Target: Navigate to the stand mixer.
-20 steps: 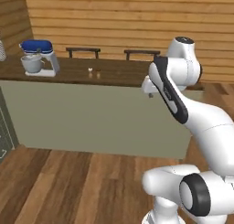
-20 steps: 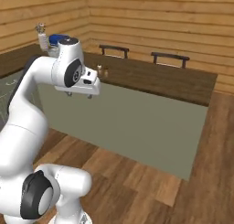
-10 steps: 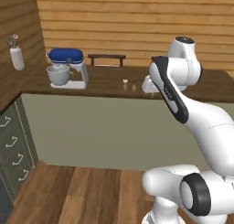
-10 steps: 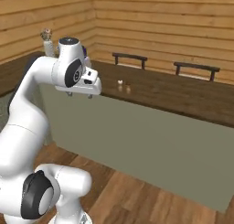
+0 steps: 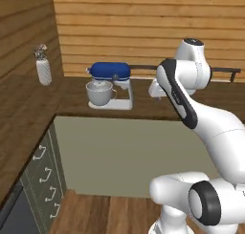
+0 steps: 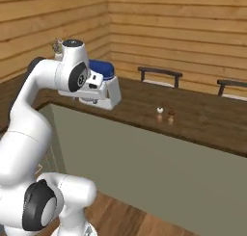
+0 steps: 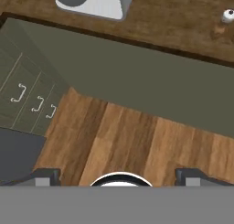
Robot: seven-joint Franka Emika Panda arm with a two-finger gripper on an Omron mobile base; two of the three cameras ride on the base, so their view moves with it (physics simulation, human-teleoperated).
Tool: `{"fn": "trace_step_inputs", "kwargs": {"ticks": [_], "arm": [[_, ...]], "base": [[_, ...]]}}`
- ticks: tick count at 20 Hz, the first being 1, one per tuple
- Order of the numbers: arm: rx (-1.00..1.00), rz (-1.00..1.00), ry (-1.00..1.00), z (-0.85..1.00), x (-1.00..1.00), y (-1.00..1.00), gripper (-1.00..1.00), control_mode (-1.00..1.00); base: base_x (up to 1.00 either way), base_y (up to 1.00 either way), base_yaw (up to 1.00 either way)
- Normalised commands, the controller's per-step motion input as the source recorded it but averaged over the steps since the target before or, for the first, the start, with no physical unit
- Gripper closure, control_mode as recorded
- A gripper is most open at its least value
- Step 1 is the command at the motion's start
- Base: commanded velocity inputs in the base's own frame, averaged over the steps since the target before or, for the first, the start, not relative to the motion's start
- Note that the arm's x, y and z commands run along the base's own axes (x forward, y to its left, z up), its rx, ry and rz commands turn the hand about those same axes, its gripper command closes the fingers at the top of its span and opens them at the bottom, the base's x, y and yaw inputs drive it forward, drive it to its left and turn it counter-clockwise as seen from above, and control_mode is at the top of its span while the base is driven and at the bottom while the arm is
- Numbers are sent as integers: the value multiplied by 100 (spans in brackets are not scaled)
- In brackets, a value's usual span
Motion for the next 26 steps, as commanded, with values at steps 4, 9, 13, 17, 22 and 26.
{"fn": "trace_step_inputs", "kwargs": {"ticks": [4,9,13,17,22,26], "arm": [[0,0,0,0,0,0,-100,100],[0,0,0,0,0,0,-100,100],[0,0,0,0,0,0,-100,100],[0,0,0,0,0,0,-100,100],[0,0,0,0,0,0,-100,100],[0,0,0,0,0,0,-100,100]], "base": [[83,62,-6],[71,65,-21],[67,54,-23],[60,27,-15],[58,2,-13],[32,0,-10]]}}
